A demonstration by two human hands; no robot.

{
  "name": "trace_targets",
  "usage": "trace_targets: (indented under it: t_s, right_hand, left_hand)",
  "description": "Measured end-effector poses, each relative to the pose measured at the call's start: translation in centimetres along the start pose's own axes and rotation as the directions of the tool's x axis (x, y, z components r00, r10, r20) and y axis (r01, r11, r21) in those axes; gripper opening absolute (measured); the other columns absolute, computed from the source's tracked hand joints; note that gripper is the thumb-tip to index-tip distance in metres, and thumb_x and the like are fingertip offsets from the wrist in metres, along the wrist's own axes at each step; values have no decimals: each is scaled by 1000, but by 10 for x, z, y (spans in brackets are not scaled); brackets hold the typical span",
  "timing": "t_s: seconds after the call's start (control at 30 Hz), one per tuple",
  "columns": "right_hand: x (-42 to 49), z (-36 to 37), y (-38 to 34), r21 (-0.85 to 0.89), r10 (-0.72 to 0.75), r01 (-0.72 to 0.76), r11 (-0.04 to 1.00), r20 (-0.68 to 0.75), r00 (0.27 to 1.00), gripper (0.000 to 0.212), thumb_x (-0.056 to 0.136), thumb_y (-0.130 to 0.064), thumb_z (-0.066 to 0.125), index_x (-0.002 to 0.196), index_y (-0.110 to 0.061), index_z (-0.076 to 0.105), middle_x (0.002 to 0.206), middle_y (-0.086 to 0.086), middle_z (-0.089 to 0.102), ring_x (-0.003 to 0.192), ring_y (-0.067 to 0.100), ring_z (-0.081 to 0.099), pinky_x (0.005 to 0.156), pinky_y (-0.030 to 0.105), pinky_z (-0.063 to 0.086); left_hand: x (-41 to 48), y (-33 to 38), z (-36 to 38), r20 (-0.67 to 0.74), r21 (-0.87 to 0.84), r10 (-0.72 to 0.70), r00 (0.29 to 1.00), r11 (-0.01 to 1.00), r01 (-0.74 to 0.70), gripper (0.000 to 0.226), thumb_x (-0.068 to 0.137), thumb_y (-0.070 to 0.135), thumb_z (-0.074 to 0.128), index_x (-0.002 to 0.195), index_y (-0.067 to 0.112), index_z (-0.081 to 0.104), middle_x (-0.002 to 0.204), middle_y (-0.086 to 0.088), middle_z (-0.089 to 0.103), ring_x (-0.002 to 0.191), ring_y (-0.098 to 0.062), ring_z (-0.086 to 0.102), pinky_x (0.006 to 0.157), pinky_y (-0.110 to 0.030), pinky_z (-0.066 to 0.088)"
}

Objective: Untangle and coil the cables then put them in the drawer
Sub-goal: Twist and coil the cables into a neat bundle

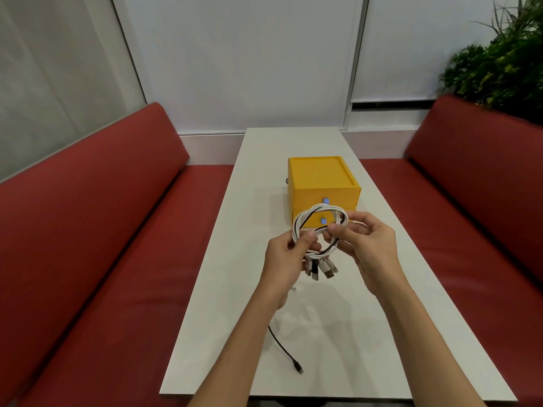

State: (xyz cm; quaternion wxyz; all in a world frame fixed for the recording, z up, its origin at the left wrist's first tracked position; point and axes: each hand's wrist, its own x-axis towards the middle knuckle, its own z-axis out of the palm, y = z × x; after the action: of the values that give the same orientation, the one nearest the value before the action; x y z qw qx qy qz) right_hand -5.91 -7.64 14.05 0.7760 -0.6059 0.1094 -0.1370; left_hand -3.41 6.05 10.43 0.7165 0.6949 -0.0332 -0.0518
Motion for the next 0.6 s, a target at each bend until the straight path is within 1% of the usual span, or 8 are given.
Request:
trace_targets:
  t_s: [0.1,0.17,0.27,0.33,0.47,0.5,0.53,0.6]
  right_hand:
    - [-1,2,5,-129,-58,59,990,12,998,37,78,-3,75,109,-10,55,93,18,71,76,27,73,78,42,58]
    - [-4,5,8,-245,-158,166,955,50,986,33,80,-9,73,106,-18,54,103,10,64,79,22,72,77,36,58]
    - [-10,9,14,-489,-274,317,813,160,948,11,85,-21,70,90,-28,63,111,-2,51,99,13,62,75,17,51]
    - [-11,8,20,-643,-290,362,675,221,931,5,86,-25,67,83,-28,69,116,-2,46,114,12,51,76,14,44]
    - [-12,15,30,-834,-198,292,468,223,954,30,97,-33,47,92,-21,75,138,14,38,129,28,37,97,37,40]
    - [-11,19,31,-853,-138,252,458,212,968,37,98,-38,41,87,-25,74,137,15,39,124,30,40,98,41,41]
    - [-12,23,30,-835,-80,215,507,202,976,43,99,-42,38,76,-30,72,128,17,46,115,28,45,92,42,44]
    - [-14,28,25,-647,0,106,755,162,987,46,97,-46,43,59,-33,67,97,20,62,87,17,55,71,31,46]
  left_hand:
    - [1,-3,-1,-59,-20,-11,998,1000,10,15,92,28,63,85,18,71,77,-5,74,83,-29,72,84,-55,55]
    - [2,-5,-2,-95,-20,-11,995,1000,9,15,92,27,64,82,17,71,76,-5,73,83,-32,72,83,-57,54]
    - [4,-7,-2,-138,-29,-7,990,1000,3,17,92,28,63,83,14,70,75,-5,73,82,-32,72,81,-54,56]
    - [4,-5,-3,-155,-6,18,988,1000,-19,21,93,29,62,84,11,70,77,-6,74,79,-28,72,76,-47,57]
    - [0,-8,1,-151,46,34,988,999,-28,26,94,31,60,77,13,67,70,-3,70,67,-20,65,65,-38,51]
    - [-1,-9,3,-147,58,38,988,998,-29,28,95,34,58,77,14,67,69,-5,68,67,-18,62,64,-38,50]
    - [-2,-10,5,-142,73,42,989,997,-32,33,95,40,55,79,13,67,71,-9,67,67,-17,61,64,-39,50]
    - [-2,-9,6,-137,75,48,989,996,-38,49,93,53,50,88,7,66,76,-18,65,66,-18,59,61,-38,50]
